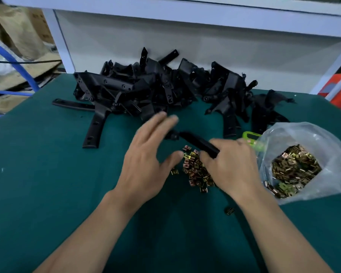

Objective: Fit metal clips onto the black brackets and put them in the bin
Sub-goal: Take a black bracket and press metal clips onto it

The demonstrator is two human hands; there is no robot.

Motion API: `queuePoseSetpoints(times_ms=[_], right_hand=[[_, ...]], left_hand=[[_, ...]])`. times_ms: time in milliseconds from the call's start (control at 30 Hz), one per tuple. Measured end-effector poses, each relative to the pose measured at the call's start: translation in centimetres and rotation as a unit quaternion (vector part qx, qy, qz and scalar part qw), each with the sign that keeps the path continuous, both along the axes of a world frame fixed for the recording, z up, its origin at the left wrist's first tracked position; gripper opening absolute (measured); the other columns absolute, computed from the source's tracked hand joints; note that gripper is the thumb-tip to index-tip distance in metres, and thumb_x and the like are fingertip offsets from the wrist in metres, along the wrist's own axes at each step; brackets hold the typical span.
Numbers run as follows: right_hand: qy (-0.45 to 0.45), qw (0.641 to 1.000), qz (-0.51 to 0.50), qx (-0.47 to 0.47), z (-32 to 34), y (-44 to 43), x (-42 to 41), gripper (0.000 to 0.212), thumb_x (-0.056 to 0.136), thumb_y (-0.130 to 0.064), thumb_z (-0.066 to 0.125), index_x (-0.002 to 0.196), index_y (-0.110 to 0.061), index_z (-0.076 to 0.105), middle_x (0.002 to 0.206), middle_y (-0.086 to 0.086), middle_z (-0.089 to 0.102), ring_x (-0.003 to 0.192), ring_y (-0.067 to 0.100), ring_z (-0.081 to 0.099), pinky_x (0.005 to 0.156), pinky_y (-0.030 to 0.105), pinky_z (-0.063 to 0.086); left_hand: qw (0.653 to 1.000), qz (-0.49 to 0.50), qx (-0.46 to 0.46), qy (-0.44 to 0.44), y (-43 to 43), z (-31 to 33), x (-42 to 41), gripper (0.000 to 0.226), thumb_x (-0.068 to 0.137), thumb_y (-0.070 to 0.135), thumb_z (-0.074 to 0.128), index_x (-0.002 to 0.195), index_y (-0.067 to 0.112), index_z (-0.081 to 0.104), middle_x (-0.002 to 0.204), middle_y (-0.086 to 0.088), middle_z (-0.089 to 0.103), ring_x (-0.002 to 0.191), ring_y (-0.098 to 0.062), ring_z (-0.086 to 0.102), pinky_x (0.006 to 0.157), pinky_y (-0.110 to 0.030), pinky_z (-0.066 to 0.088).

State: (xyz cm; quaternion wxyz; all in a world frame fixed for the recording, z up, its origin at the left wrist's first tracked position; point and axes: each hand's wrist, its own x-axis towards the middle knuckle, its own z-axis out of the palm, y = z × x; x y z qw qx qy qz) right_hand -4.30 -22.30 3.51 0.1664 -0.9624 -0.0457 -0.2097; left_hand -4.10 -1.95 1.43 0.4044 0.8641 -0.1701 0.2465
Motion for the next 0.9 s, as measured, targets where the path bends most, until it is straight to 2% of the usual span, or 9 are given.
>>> queuePoseSetpoints(times_ms=[67,133,200,267,400,533,600,733,900], right_hand=[[0.029,0.995,0.034,0.09,0.3,-0.6,-0.3,0.008,0.079,-0.025,0.078,0.08,-0.031,0.073,0.062,-0.013,0.065,0.06,0.01,0.062,0.062,0.028,0.051],[0.038,0.957,0.064,0.28,0.1,-1.2,-0.6,0.04,0.077,-0.012,0.083,0.108,-0.036,0.077,0.078,-0.019,0.073,0.072,0.003,0.069,0.07,0.015,0.052],[0.049,0.824,0.12,0.552,0.2,-1.3,-0.6,0.039,0.079,-0.002,0.08,0.111,-0.025,0.075,0.082,-0.01,0.075,0.075,0.01,0.069,0.074,0.021,0.053],[0.105,0.708,0.153,0.681,0.0,-0.6,-0.7,0.029,0.082,-0.014,0.077,0.11,-0.02,0.074,0.097,-0.004,0.077,0.089,0.012,0.072,0.079,0.027,0.055],[0.163,0.627,0.127,0.751,-0.6,2.7,-0.8,0.024,0.09,-0.027,0.071,0.105,-0.009,0.076,0.111,0.018,0.075,0.101,0.024,0.072,0.083,0.033,0.059],[0.132,0.592,0.028,0.794,-0.8,3.6,-0.4,0.03,0.101,-0.022,0.063,0.074,-0.013,0.074,0.072,0.009,0.067,0.067,0.022,0.067,0.063,0.032,0.058],[0.135,0.583,-0.006,0.801,-0.9,2.6,-0.2,0.028,0.098,-0.026,0.067,0.074,-0.014,0.072,0.059,0.003,0.052,0.054,0.019,0.055,0.055,0.03,0.052],[0.132,0.555,-0.027,0.821,-1.4,1.4,0.2,0.035,0.094,-0.028,0.071,0.064,-0.012,0.066,0.056,0.002,0.045,0.048,0.019,0.046,0.048,0.027,0.046],[0.143,0.551,-0.017,0.822,-1.5,0.9,1.1,0.039,0.095,-0.031,0.07,0.061,-0.013,0.066,0.057,0.002,0.05,0.047,0.017,0.047,0.047,0.025,0.046]], left_hand=[[1.0,0.012,0.005,-0.006,-0.5,0.0,-0.7,0.04,0.095,0.04,0.066,0.134,0.037,0.061,0.126,0.022,0.065,0.12,0.001,0.051,0.103,-0.023,0.042],[0.998,0.048,-0.032,0.023,-0.7,0.1,-1.2,0.025,0.094,0.048,0.06,0.118,0.04,0.067,0.097,0.022,0.071,0.097,-0.003,0.058,0.084,-0.017,0.046],[0.988,0.066,-0.121,0.072,-0.7,0.5,-1.1,0.02,0.088,0.052,0.061,0.096,0.035,0.07,0.08,0.016,0.071,0.077,-0.006,0.064,0.067,-0.018,0.05],[0.965,0.045,-0.225,0.127,-1.0,0.9,-0.6,0.027,0.083,0.051,0.067,0.08,0.025,0.071,0.07,0.005,0.072,0.064,-0.015,0.066,0.058,-0.031,0.053],[0.941,-0.082,-0.274,0.181,-2.9,0.6,-0.7,0.018,0.091,0.04,0.073,0.081,0.027,0.079,0.074,0.01,0.077,0.07,-0.001,0.071,0.061,-0.014,0.05],[0.974,-0.024,-0.183,0.133,-1.5,-0.1,0.5,0.038,0.097,0.049,0.058,0.066,0.029,0.068,0.061,0.021,0.064,0.058,0.004,0.058,0.055,-0.011,0.041],[0.984,0.025,-0.111,0.137,0.2,-0.1,1.5,0.012,0.092,0.042,0.066,0.087,0.037,0.075,0.083,0.025,0.071,0.08,0.007,0.065,0.068,-0.004,0.043],[0.975,-0.021,-0.003,0.222,2.1,-0.4,1.7,0.02,0.07,0.031,0.07,0.087,0.037,0.078,0.103,0.022,0.067,0.098,0.006,0.06,0.076,-0.002,0.037],[0.974,-0.014,0.085,0.208,1.3,-1.0,0.6,0.016,0.08,0.024,0.083,0.087,0.038,0.081,0.092,0.022,0.068,0.091,0.003,0.061,0.082,-0.012,0.047]])
